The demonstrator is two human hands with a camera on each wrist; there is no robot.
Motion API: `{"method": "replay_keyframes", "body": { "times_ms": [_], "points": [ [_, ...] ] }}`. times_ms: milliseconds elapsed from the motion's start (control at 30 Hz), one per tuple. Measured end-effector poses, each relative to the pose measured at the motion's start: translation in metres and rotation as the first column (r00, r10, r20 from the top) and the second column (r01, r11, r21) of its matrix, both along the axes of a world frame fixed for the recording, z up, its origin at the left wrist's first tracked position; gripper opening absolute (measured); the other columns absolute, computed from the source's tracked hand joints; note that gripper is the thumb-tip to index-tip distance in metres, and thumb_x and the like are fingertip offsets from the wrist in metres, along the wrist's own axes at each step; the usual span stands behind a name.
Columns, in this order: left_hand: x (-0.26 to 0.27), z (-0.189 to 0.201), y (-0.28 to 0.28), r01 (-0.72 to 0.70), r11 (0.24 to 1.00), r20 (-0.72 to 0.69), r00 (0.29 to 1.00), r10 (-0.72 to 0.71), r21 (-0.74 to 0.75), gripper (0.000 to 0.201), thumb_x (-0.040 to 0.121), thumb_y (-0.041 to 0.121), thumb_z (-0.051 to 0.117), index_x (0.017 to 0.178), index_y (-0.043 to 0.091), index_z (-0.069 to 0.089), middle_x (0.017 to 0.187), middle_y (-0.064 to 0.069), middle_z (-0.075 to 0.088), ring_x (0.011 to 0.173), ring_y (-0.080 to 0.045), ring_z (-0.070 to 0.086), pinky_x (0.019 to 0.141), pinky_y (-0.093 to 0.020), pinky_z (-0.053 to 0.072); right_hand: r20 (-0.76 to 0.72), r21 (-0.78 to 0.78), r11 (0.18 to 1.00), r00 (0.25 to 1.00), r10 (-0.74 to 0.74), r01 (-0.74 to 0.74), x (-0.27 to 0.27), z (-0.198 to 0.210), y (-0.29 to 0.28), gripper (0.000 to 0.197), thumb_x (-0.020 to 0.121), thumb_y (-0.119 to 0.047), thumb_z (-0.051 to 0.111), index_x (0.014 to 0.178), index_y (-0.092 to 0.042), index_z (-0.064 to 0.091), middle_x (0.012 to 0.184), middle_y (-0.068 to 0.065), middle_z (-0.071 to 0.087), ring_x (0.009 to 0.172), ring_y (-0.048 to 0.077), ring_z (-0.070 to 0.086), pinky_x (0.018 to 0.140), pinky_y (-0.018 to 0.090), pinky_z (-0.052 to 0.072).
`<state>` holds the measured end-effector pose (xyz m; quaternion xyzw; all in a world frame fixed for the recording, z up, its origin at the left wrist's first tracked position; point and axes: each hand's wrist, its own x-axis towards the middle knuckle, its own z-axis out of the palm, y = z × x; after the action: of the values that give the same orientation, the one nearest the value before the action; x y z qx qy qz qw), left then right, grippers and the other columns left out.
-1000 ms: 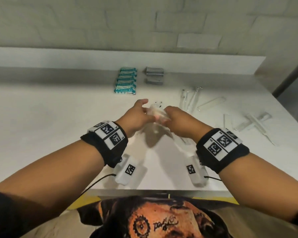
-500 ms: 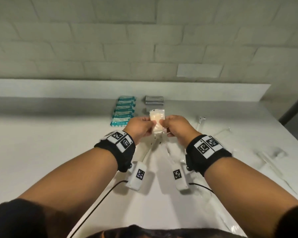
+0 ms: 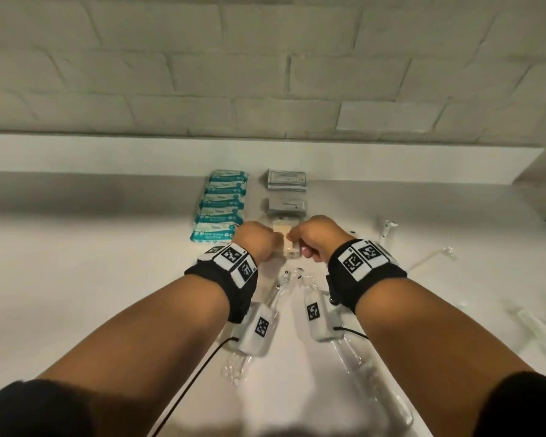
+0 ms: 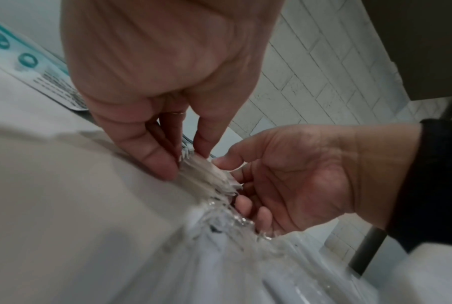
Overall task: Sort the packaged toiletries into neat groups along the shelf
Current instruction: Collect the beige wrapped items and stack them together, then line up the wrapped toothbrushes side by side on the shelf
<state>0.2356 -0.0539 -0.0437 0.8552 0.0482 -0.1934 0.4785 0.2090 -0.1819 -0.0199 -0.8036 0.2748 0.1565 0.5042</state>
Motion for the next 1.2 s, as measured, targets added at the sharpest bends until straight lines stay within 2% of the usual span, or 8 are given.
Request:
{"method": "replay_keyframes", "body": {
  "times_ms": [300, 400, 500, 600, 733, 900, 1067, 1200],
  "points": [
    [-0.028, 0.022, 0.013, 0.001, 0.999, -0.013, 1.000, -0.001, -0.052, 0.042, 0.091, 0.044, 0.055, 0.099, 0.003, 0.059, 0.083, -0.010, 0.061, 0.071, -0.024, 0.060, 0.065, -0.033, 0.054, 0.116, 0.071, 0.996, 0.992, 0.052, -0.060, -0.024, 0.010, -0.019, 0.017, 0.093, -0.024, 0.054, 0.095, -0.008, 0.059, 0.067, 0.006, 0.049, 0.051, 0.019, 0.048, 0.044, 0.025, 0.032],
    [-0.050, 0.031, 0.029, 0.165, 0.982, -0.071, 0.985, -0.159, 0.096, 0.037, 0.095, 0.041, 0.050, 0.091, 0.006, 0.060, 0.077, -0.007, 0.058, 0.060, -0.018, 0.053, 0.055, -0.026, 0.042, 0.150, -0.058, 0.990, 0.979, 0.138, -0.131, -0.051, 0.016, -0.037, 0.016, 0.095, -0.024, 0.056, 0.102, -0.009, 0.057, 0.077, 0.009, 0.057, 0.059, 0.021, 0.051, 0.048, 0.026, 0.037],
    [-0.079, 0.035, 0.035, 0.432, 0.818, -0.104, 0.899, -0.426, 0.379, 0.035, 0.089, 0.046, 0.056, 0.081, 0.012, 0.061, 0.077, -0.007, 0.064, 0.061, -0.020, 0.058, 0.059, -0.026, 0.042, 0.091, -0.186, 0.938, 0.945, 0.313, -0.292, -0.074, 0.019, -0.042, 0.019, 0.094, -0.013, 0.054, 0.112, -0.010, 0.061, 0.087, 0.007, 0.064, 0.068, 0.018, 0.059, 0.059, 0.028, 0.048],
    [-0.110, 0.036, 0.037, 0.469, 0.705, -0.083, 0.858, -0.507, 0.532, 0.049, 0.080, 0.041, 0.070, 0.118, 0.016, 0.052, 0.113, -0.002, 0.062, 0.099, -0.021, 0.059, 0.082, -0.030, 0.047, -0.030, -0.469, 0.658, 0.755, 0.656, -0.590, -0.096, 0.023, -0.040, 0.051, 0.089, 0.004, 0.048, 0.125, -0.029, 0.059, 0.120, -0.002, 0.055, 0.097, 0.013, 0.059, 0.075, 0.027, 0.051],
    [-0.132, 0.027, 0.042, 0.461, 0.701, -0.105, 0.866, -0.488, 0.544, 0.045, 0.082, 0.027, 0.066, 0.121, 0.017, 0.044, 0.111, -0.003, 0.059, 0.094, -0.019, 0.057, 0.076, -0.029, 0.048, -0.210, -0.737, 0.198, 0.498, 0.841, -0.646, -0.125, 0.009, -0.037, 0.050, 0.090, -0.005, 0.052, 0.126, -0.040, 0.056, 0.147, -0.002, 0.036, 0.124, 0.026, 0.045, 0.099, 0.036, 0.041],
    [-0.149, 0.029, 0.043, 0.469, 0.726, -0.096, 0.865, -0.493, 0.503, 0.010, 0.087, 0.023, 0.053, 0.089, 0.017, 0.046, 0.094, -0.003, 0.054, 0.085, -0.020, 0.051, 0.057, -0.026, 0.032, -0.168, -0.887, 0.012, 0.345, 0.923, -0.462, -0.154, 0.016, -0.038, 0.019, 0.080, -0.004, 0.061, 0.085, -0.022, 0.060, 0.115, 0.002, 0.057, 0.104, 0.024, 0.051, 0.085, 0.039, 0.043],
    [-0.153, 0.027, 0.037, 0.416, 0.802, -0.071, 0.901, -0.429, 0.429, 0.018, 0.084, 0.023, 0.056, 0.072, 0.020, 0.042, 0.078, 0.001, 0.048, 0.074, -0.017, 0.045, 0.055, -0.028, 0.031, -0.188, -0.906, -0.084, 0.216, 0.958, -0.415, -0.166, 0.003, -0.035, 0.027, 0.071, -0.006, 0.071, 0.088, -0.022, 0.059, 0.090, -0.001, 0.056, 0.083, 0.022, 0.052, 0.071, 0.034, 0.041],
    [-0.149, 0.030, 0.032, 0.299, 0.916, -0.033, 0.953, -0.302, 0.268, 0.016, 0.078, 0.017, 0.062, 0.076, 0.016, 0.047, 0.074, -0.002, 0.059, 0.061, -0.015, 0.049, 0.051, -0.026, 0.033, -0.126, -0.927, -0.035, 0.223, 0.967, -0.375, -0.160, 0.015, -0.032, 0.015, 0.077, -0.006, 0.065, 0.085, -0.018, 0.061, 0.082, 0.002, 0.061, 0.075, 0.024, 0.056, 0.070, 0.035, 0.045]
  ]
}}
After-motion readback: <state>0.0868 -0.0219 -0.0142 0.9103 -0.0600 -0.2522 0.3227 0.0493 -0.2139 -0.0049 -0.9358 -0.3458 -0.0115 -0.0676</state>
